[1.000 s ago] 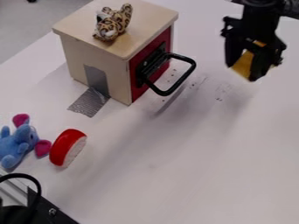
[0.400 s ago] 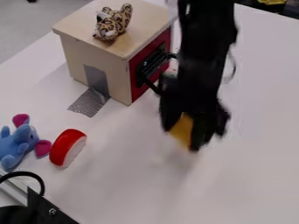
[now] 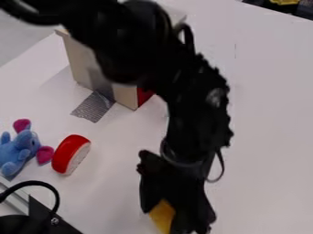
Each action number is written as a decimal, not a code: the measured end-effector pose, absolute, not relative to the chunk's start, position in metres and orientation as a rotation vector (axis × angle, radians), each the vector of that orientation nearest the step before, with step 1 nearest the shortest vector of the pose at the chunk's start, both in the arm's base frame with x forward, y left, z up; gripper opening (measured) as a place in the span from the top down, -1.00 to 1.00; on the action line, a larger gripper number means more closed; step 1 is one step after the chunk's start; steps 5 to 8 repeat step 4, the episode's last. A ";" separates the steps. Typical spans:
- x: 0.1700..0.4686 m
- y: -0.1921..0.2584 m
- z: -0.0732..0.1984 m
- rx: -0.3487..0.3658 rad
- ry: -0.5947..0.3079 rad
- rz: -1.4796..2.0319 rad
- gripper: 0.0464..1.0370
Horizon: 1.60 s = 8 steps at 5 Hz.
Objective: Move the yellow item to the bottom right side
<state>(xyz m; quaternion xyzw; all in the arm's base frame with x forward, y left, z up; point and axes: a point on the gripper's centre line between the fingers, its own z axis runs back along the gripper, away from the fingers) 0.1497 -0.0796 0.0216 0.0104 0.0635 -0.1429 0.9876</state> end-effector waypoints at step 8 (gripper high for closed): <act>0.167 -0.073 0.101 0.052 -0.061 -0.200 -0.93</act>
